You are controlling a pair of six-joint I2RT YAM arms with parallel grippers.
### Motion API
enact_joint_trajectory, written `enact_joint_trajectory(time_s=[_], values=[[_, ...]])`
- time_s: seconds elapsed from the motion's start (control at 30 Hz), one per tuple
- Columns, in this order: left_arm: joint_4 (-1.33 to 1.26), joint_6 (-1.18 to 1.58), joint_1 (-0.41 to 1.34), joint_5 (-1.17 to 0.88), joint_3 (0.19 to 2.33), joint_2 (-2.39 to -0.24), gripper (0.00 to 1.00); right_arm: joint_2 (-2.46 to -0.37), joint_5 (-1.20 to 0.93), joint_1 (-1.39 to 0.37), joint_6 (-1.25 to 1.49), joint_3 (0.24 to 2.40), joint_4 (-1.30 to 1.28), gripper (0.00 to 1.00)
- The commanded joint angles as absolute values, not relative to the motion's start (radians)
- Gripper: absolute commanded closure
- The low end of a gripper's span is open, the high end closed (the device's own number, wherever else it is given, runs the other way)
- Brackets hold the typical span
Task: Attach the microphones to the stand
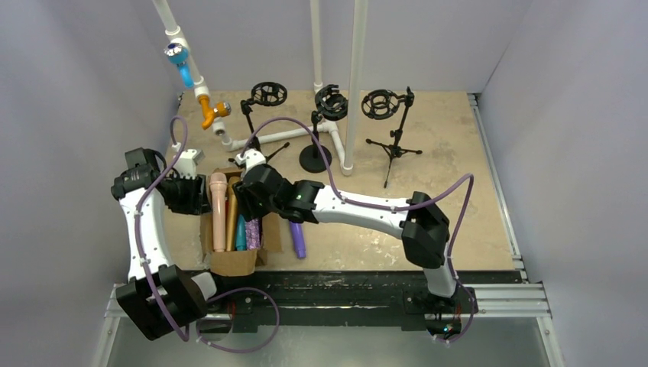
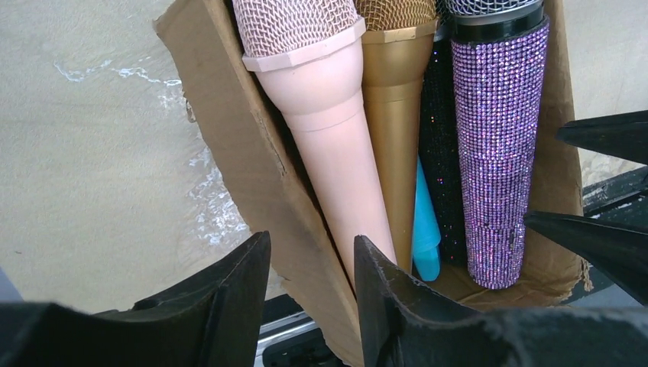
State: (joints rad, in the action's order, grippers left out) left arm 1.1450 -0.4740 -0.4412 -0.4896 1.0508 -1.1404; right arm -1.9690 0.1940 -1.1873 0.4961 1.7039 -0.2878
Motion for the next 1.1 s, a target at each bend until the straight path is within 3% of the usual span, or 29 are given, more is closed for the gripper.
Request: enact_joint_trajectory(time_s=[0.0, 0.2, 0.27, 0.37, 1.07], values=[[1.118, -0.475, -0.45, -0.527, 1.042, -1.162, 0.56, -1.967, 0.239, -1.184, 0.488, 1.79, -0.374, 0.49], [1.087, -0.472, -0.45, -0.566, 1.008, -1.219, 0.64, -1.998, 0.277, -1.186, 0.487, 1.807, -0.42, 0.47], [1.09, -0.475, -0.452, -0.569, 1.011, -1.228, 0.74, -2.009, 0.28, -1.186, 0.486, 1.817, -0.426, 0.46], [1.102, -0.479, -0.453, -0.591, 1.017, -1.225, 1.0, -2.033, 0.28, -1.186, 0.486, 1.838, -0.44, 0.45], [1.218, -0.382, -0.431, -0.803, 1.092, -1.061, 1.0, -2.173, 0.23, -1.186, 0.482, 1.93, -0.504, 0.44]])
